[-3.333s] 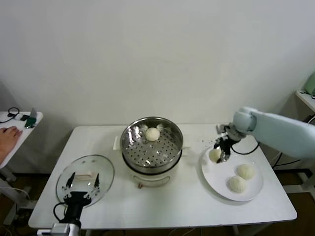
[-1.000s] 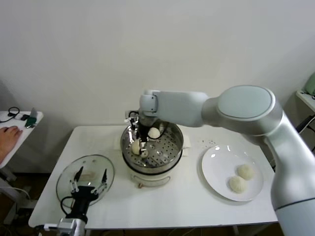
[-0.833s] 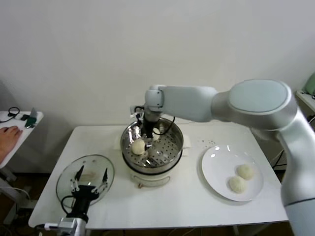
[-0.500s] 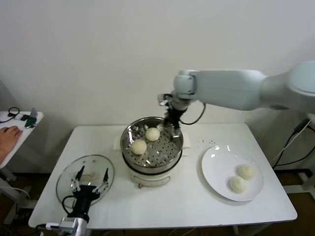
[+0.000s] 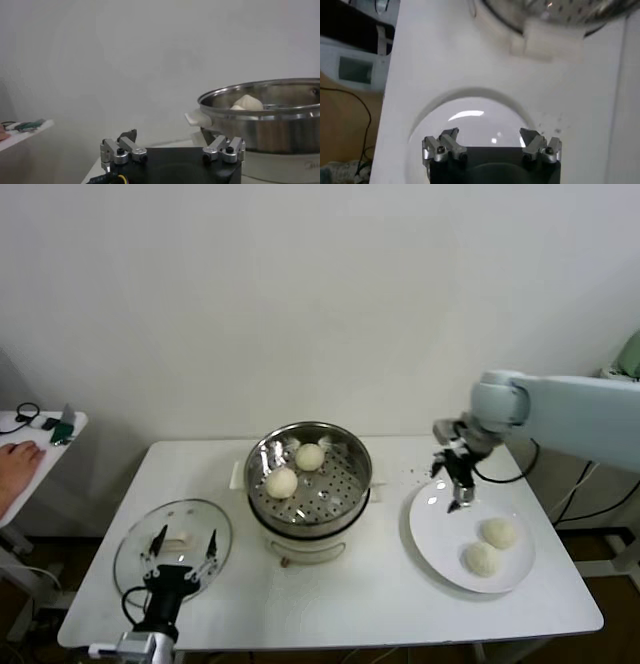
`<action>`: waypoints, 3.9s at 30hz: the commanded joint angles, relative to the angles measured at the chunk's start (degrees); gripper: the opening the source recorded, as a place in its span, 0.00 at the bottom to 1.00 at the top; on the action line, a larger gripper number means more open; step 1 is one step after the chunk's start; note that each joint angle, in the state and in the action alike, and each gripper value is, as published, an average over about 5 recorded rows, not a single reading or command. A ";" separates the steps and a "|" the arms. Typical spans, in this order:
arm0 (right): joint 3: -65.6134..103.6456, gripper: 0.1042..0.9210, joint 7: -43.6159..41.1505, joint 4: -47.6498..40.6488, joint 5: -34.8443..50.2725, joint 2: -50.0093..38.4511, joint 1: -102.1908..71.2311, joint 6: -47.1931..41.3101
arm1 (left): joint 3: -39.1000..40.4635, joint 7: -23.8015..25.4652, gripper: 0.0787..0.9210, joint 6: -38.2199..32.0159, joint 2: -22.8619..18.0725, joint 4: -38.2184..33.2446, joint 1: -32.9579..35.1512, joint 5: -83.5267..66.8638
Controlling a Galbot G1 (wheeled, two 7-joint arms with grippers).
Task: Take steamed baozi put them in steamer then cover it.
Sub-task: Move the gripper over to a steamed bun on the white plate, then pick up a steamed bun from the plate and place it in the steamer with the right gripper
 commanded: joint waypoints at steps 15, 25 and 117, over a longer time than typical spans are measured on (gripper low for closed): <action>13.46 0.88 -0.65 -4.94 -17.14 -6.59 -22.00 2.41 | -0.29 -0.23 0.88 0.15 -0.75 1.17 0.79 0.62; 14.52 0.88 -1.20 -6.34 -17.92 -4.73 -24.32 2.65 | -1.07 -0.25 0.88 0.37 -0.92 1.27 0.81 0.61; 8.89 0.74 -1.90 -11.45 -31.84 43.01 -5.59 48.32 | -0.57 -0.09 0.88 1.89 0.55 -1.24 1.67 -0.17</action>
